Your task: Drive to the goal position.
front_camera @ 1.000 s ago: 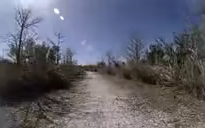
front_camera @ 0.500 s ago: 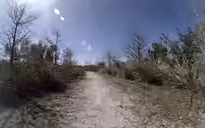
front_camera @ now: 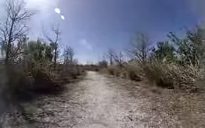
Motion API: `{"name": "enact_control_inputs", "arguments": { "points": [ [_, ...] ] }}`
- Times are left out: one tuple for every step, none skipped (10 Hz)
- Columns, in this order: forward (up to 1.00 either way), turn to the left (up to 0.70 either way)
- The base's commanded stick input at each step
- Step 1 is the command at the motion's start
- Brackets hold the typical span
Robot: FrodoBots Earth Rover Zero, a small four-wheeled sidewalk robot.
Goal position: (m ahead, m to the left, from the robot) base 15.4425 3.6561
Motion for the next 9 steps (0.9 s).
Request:
{"name": "enact_control_inputs", "arguments": {
  "points": [
    [0.7, 0.24],
    [0.7, 0.0],
    [0.7, 0.0],
    [0.7, 0.0],
    [0.7, 0.0],
    [0.7, 0.0],
    [0.7, 0.0],
    [0.7, 0.0],
    [0.7, 0.0]
  ]
}}
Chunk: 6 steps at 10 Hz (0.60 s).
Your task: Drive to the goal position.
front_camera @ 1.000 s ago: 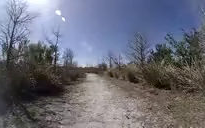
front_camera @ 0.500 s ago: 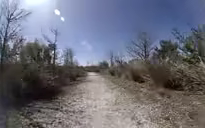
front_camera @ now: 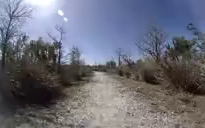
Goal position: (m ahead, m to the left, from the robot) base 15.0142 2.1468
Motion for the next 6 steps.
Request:
{"name": "enact_control_inputs", "arguments": {
  "points": [
    [0.7, 0.0],
    [0.7, 0.0],
    [0.7, 0.0],
    [0.7, 0.0],
    [0.7, 0.0],
    [0.7, 0.0]
  ]
}}
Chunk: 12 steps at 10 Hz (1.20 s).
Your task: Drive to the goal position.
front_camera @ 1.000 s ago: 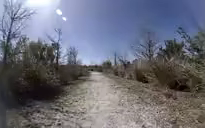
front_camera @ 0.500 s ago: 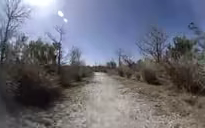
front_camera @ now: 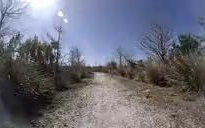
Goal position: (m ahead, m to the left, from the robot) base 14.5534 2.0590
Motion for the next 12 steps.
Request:
{"name": "enact_control_inputs", "arguments": {
  "points": [
    [0.7, 0.0],
    [0.7, 0.0],
    [0.7, 0.0],
    [0.7, 0.0],
    [0.7, 0.0],
    [0.7, 0.0],
    [0.7, 0.0],
    [0.7, 0.0],
    [0.7, 0.0],
    [0.7, 0.0],
    [0.7, 0.0],
    [0.7, 0.0]
  ]
}}
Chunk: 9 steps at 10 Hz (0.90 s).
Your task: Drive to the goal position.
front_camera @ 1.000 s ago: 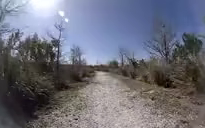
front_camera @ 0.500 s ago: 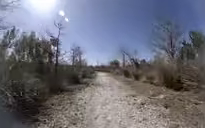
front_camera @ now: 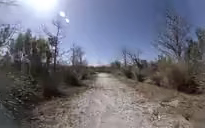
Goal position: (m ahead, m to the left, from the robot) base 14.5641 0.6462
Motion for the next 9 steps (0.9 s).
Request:
{"name": "enact_control_inputs", "arguments": {
  "points": [
    [0.7, 0.0],
    [0.7, 0.0],
    [0.7, 0.0],
    [0.7, 0.0],
    [0.7, 0.0],
    [0.7, 0.0],
    [0.7, 0.0],
    [0.7, 0.0],
    [0.7, -0.32]
  ]
}}
